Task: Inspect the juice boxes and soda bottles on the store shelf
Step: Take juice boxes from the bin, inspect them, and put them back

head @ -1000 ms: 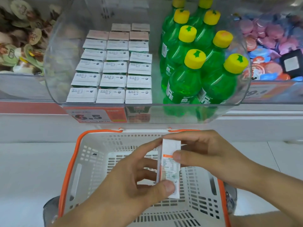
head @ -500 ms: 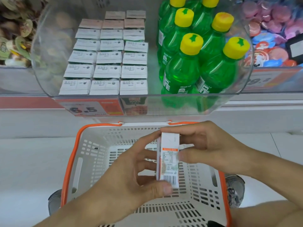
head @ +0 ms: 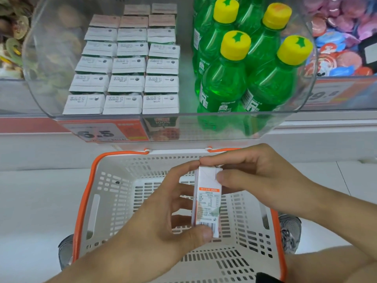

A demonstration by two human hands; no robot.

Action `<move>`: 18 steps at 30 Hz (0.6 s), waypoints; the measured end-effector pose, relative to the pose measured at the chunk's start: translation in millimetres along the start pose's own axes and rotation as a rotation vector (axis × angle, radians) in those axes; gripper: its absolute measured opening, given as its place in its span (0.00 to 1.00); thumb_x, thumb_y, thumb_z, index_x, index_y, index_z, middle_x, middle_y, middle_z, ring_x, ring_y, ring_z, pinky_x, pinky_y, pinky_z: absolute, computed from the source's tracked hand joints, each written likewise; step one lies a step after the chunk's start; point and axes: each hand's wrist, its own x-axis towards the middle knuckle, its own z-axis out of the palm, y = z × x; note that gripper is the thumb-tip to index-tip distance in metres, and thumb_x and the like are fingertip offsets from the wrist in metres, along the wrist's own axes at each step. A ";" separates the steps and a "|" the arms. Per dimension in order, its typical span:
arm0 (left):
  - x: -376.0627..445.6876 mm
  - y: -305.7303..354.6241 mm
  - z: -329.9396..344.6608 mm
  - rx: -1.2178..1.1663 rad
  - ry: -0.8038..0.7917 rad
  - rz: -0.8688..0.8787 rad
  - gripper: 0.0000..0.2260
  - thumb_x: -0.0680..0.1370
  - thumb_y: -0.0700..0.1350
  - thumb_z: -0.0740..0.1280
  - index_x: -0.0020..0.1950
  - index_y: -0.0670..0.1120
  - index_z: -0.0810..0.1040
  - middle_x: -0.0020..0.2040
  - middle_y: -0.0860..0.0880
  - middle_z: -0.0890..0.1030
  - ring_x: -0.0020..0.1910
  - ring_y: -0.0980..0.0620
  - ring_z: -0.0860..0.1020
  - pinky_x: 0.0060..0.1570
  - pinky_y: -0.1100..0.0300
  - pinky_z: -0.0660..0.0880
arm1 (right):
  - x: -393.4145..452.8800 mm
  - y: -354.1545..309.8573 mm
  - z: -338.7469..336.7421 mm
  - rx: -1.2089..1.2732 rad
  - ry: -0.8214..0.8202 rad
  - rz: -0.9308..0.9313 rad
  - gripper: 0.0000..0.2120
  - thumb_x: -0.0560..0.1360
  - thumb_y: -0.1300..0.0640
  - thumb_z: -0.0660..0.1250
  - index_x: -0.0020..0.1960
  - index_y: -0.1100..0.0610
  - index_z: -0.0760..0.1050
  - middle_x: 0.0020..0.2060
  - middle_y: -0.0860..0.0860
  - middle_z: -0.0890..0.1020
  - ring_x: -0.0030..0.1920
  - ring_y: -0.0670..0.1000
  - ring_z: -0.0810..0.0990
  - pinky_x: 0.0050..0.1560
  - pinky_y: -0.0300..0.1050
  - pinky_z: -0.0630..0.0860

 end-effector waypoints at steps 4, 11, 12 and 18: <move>-2.6 6.4 0.7 0.081 0.035 0.045 0.32 0.73 0.48 0.74 0.69 0.72 0.64 0.66 0.59 0.75 0.64 0.57 0.76 0.57 0.64 0.77 | -1.2 -2.6 2.6 -0.098 0.081 -0.064 0.14 0.69 0.60 0.77 0.53 0.51 0.86 0.50 0.46 0.87 0.50 0.48 0.85 0.50 0.51 0.83; -1.1 5.6 -0.9 0.422 0.318 0.193 0.26 0.69 0.59 0.75 0.65 0.70 0.72 0.58 0.64 0.78 0.56 0.61 0.79 0.54 0.63 0.78 | -8.1 -0.4 15.7 -0.113 0.130 -0.134 0.22 0.58 0.52 0.86 0.50 0.48 0.84 0.43 0.50 0.86 0.41 0.54 0.87 0.43 0.50 0.85; -1.5 5.5 -1.5 0.396 0.331 0.187 0.25 0.70 0.54 0.77 0.63 0.70 0.73 0.56 0.63 0.79 0.55 0.60 0.80 0.55 0.60 0.78 | -8.0 1.2 18.2 -0.103 0.147 -0.131 0.23 0.57 0.49 0.85 0.50 0.47 0.84 0.42 0.50 0.85 0.42 0.52 0.86 0.43 0.48 0.84; -3.1 5.6 -6.1 0.313 0.317 0.167 0.24 0.73 0.41 0.75 0.60 0.66 0.77 0.57 0.63 0.81 0.59 0.62 0.79 0.59 0.66 0.74 | -4.0 3.8 25.4 -0.150 0.108 0.031 0.19 0.62 0.36 0.73 0.48 0.45 0.83 0.48 0.43 0.85 0.52 0.42 0.83 0.53 0.47 0.82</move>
